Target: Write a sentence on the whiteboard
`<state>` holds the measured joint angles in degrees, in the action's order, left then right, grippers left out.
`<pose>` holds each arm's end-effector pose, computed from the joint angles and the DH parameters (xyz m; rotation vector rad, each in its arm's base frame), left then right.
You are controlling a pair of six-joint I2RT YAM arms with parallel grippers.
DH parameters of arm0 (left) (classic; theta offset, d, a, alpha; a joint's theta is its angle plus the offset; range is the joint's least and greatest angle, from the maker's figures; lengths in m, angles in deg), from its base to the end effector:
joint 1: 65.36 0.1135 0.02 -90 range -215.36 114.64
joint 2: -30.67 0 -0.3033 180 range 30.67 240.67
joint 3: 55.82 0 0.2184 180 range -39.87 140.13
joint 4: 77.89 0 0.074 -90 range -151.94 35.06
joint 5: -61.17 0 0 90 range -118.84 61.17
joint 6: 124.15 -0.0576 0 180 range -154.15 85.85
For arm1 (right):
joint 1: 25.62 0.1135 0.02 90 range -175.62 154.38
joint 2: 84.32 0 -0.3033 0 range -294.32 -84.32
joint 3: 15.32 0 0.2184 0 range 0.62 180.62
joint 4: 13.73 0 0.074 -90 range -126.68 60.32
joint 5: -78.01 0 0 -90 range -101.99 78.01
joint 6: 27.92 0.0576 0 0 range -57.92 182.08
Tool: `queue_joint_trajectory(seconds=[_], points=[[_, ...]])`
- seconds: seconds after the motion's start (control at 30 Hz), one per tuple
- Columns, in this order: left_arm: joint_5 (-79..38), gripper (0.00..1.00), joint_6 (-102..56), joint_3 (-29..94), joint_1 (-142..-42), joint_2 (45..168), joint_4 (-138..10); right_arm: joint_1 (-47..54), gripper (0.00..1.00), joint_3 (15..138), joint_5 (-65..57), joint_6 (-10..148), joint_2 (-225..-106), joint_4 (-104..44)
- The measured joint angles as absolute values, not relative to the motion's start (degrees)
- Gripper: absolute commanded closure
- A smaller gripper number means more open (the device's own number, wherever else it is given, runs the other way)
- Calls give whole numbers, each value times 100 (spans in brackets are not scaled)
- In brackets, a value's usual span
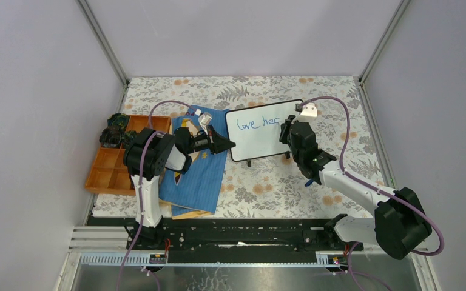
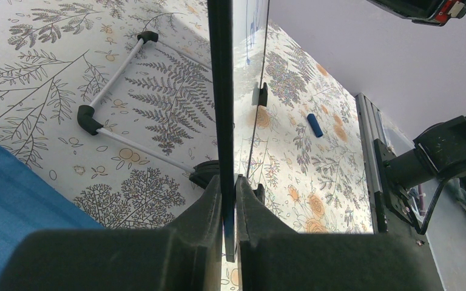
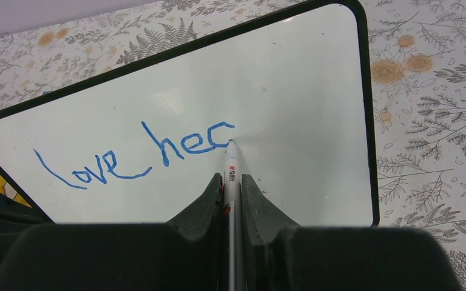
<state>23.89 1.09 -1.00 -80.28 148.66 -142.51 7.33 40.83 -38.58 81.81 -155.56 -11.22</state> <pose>0.3455 -0.1395 0.1892 0.5010 1.6613 -1.3667 0.2287 0.1175 0.3165 0.1272 1.7690 0.2506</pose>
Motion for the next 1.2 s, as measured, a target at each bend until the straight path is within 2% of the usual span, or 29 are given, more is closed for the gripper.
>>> queue_joint_trajectory(seconds=[1.2], points=[[2392,100,109,-100,-8028,14866,-14251,733,100,4096,-3938,8137,-15556,-1015]])
